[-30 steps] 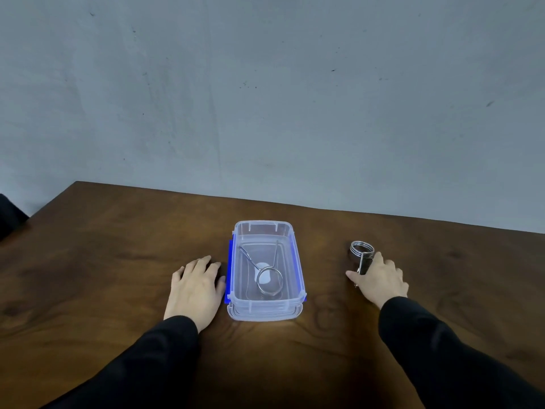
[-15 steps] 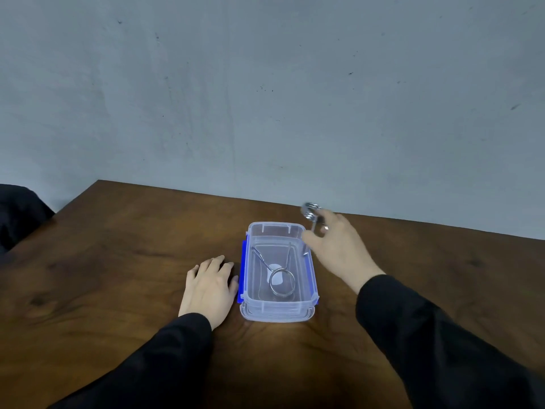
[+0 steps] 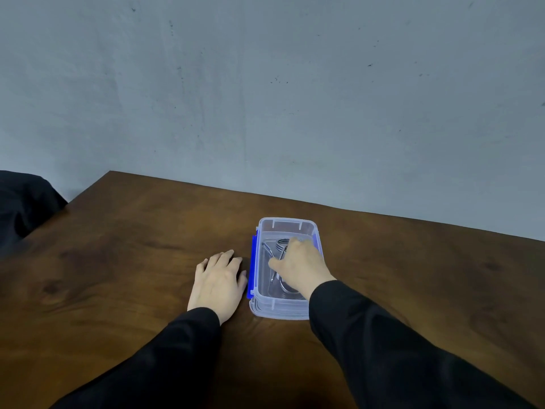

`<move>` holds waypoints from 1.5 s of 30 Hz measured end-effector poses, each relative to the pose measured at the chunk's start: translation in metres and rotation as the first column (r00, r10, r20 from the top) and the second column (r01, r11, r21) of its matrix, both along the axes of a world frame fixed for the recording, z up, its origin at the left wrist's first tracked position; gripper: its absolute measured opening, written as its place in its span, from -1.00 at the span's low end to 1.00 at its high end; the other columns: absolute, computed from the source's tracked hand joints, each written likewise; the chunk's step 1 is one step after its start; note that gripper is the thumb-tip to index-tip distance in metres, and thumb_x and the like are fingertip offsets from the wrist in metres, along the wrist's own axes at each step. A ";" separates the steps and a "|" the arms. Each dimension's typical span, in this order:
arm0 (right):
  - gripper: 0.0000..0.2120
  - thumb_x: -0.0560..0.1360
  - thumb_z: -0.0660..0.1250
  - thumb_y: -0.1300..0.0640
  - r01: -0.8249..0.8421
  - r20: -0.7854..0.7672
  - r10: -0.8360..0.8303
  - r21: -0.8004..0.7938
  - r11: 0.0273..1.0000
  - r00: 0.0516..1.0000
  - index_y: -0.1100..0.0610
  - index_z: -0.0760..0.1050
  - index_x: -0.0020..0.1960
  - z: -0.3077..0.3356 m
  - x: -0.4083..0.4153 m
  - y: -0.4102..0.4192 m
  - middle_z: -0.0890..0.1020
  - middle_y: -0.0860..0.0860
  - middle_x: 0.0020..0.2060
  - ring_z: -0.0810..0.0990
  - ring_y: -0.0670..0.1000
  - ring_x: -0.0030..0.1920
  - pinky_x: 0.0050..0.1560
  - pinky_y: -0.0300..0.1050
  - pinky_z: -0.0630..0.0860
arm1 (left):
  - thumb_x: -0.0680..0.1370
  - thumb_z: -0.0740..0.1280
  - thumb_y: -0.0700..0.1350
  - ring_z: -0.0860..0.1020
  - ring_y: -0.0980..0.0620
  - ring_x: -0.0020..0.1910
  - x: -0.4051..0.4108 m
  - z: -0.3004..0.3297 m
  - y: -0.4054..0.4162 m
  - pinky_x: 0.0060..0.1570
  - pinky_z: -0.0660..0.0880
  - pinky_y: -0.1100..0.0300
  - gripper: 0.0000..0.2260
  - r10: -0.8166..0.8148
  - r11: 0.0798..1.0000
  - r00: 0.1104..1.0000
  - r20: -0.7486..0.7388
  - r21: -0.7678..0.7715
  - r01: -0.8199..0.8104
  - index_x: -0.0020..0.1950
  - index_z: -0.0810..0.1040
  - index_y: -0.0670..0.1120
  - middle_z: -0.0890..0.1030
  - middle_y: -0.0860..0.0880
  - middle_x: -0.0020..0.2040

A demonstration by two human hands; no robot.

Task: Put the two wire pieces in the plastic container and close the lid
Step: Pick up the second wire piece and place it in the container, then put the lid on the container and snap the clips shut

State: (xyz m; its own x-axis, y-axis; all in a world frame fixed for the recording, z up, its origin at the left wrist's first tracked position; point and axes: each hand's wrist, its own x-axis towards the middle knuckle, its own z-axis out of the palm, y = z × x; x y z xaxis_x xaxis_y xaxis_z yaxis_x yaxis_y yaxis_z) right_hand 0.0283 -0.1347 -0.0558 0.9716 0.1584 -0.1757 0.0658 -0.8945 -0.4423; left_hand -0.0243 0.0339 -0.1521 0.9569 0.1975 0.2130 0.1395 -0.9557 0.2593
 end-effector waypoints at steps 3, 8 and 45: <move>-0.54 0.57 0.32 -0.18 -0.068 0.079 0.078 -0.122 0.990 0.994 0.17 0.53 0.25 -0.001 -0.002 0.001 0.57 0.06 0.00 0.57 0.06 -0.04 -0.07 -0.12 0.53 | 0.62 0.23 0.05 0.44 -0.03 0.40 0.000 0.000 0.000 0.40 0.33 -0.09 -0.69 0.002 1.000 1.000 -0.004 -0.003 -0.002 0.29 0.60 0.00 0.54 -0.02 0.41; -0.50 0.60 0.24 -0.23 -0.118 0.259 0.167 -0.195 0.974 0.951 0.15 0.58 0.27 0.002 -0.005 -0.004 0.60 0.09 0.15 0.61 0.10 0.13 0.11 -0.04 0.60 | 0.62 0.23 0.05 0.43 -0.03 0.40 0.000 0.000 0.000 0.40 0.33 -0.08 -0.68 0.002 1.000 1.000 -0.011 0.002 -0.002 0.30 0.59 0.01 0.53 -0.01 0.41; -0.71 0.60 0.15 0.18 0.401 -0.180 -0.359 0.365 0.840 0.916 0.15 0.39 -0.29 -0.003 -0.026 -0.197 0.52 0.10 -0.37 0.43 0.06 -0.37 -0.32 -0.10 0.36 | 0.65 0.14 0.05 0.60 -0.04 -0.15 0.023 0.033 -0.049 -0.09 0.62 0.01 -0.71 0.148 0.981 0.966 -0.212 -0.095 -0.171 -0.01 0.55 -0.10 0.62 -0.05 -0.15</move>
